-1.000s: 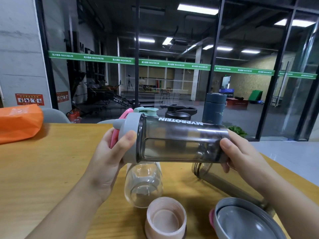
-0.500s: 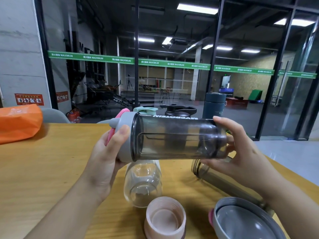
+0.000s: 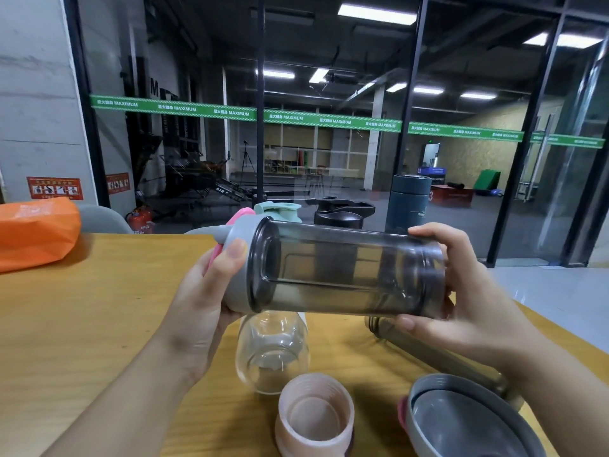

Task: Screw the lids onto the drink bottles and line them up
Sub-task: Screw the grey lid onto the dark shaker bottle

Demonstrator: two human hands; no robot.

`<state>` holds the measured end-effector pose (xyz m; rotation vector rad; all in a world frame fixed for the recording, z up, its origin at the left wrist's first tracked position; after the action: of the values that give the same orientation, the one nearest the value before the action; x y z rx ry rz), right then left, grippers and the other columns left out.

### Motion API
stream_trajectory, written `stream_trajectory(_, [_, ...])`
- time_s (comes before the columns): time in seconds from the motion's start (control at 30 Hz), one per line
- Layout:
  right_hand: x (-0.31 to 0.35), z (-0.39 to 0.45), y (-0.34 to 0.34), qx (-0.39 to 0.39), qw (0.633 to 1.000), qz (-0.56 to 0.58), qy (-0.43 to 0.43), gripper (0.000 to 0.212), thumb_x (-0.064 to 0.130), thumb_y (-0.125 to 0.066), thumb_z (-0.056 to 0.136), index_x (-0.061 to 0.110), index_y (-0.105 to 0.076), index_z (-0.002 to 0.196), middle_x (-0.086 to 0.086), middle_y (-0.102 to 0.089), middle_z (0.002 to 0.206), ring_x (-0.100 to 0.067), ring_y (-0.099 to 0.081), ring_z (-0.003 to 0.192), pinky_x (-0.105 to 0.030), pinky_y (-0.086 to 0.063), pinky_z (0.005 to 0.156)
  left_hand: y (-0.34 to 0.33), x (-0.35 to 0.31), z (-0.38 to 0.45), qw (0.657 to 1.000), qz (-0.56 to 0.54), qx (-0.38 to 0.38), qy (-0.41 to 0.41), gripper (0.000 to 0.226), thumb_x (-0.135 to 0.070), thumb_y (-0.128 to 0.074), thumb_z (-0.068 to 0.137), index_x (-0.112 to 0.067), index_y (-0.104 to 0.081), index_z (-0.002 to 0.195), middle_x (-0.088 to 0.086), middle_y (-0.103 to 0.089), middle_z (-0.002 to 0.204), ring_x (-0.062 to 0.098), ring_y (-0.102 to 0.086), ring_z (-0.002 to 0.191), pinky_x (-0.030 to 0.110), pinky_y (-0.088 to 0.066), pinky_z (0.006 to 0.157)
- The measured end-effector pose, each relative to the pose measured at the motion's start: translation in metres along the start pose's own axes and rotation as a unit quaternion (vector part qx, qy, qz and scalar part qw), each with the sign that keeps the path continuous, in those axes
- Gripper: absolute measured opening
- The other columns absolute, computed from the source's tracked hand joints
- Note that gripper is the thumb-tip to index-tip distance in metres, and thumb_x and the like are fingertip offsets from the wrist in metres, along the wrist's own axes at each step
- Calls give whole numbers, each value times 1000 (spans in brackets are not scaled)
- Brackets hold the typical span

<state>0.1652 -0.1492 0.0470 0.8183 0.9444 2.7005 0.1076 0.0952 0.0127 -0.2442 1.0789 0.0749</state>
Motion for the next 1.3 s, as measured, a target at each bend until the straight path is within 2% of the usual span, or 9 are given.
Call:
stream_trajectory(0.1, [7,0,-1,12,1000,10,9,76,74,-68,55,57,-27,117,16,-60,106,-25,-66,87,-40,-56,67,-2,2,0,1000,0,10,7,96,-72,-75,44,-28,-58,128,9,-69,116,21,-66,99,56,-45,94])
stream_trajectory(0.23, [7,1,0,7,999,46,5,64,50,-68,59,55,-32,111,12,-60,106,-23,-66,89,-36,-57,70,-6,1,0,1000,-14,19,5,87,-70,-78,43,-34,-62,121,7,-69,116,21,-65,101,51,-46,93])
stream_trajectory(0.37, [6,1,-1,2,995,99,-17,47,49,-60,59,59,-37,99,19,-64,96,-7,-65,84,-15,-50,66,-5,1,-1,999,-32,15,8,99,-64,-82,43,-14,-57,125,23,-62,122,33,-60,104,63,-39,96])
stream_trajectory(0.63, [5,3,-3,8,987,154,-43,33,51,-57,61,59,-46,91,18,-68,93,-3,-65,86,-12,-48,69,-4,1,0,999,-48,17,-4,97,-62,-84,44,-16,-55,125,23,-61,122,30,-62,99,51,-46,86])
stream_trajectory(0.77, [1,3,-5,0,981,184,-60,43,53,-57,61,44,-48,103,16,-69,96,-6,-67,89,-13,-50,68,-3,2,3,999,-53,6,-1,87,-64,-83,41,-23,-62,114,13,-68,110,25,-64,96,44,-52,81])
stream_trajectory(0.83, [0,4,-8,-7,979,189,-78,43,57,-55,59,52,-49,101,23,-68,95,0,-66,88,-9,-48,64,-2,2,5,998,-63,-1,0,83,-65,-84,38,-25,-66,109,11,-70,108,25,-65,95,45,-54,81])
stream_trajectory(0.97, [-7,8,-12,-18,964,241,-111,45,59,-56,60,38,-54,99,17,-61,61,-2,-53,48,-10,-38,43,-3,-1,7,991,-131,3,-13,91,-56,-89,38,-22,-63,119,13,-69,115,25,-67,103,37,-57,82])
stream_trajectory(1.07, [-13,8,-15,5,953,275,-128,61,72,-68,54,34,-55,100,13,-52,54,-7,-36,45,-16,-30,41,-8,-2,8,978,-210,13,-7,101,-40,-93,43,-17,-53,133,12,-67,120,21,-66,108,25,-55,81])
stream_trajectory(1.3, [-4,7,-23,59,959,258,-97,70,59,-66,63,43,-42,127,19,-63,67,1,-52,53,-11,-39,47,-16,13,5,968,-243,-8,58,104,-45,-92,40,-9,-55,130,19,-56,133,26,-60,117,42,-48,98])
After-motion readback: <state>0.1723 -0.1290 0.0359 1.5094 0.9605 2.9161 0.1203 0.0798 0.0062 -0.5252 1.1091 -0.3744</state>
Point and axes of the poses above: each hand's wrist, its own z-axis towards the middle knuckle, its own y-axis out of the back of the hand, x = y × z, the point moved 6 cm from there along z, towards the middle knuckle
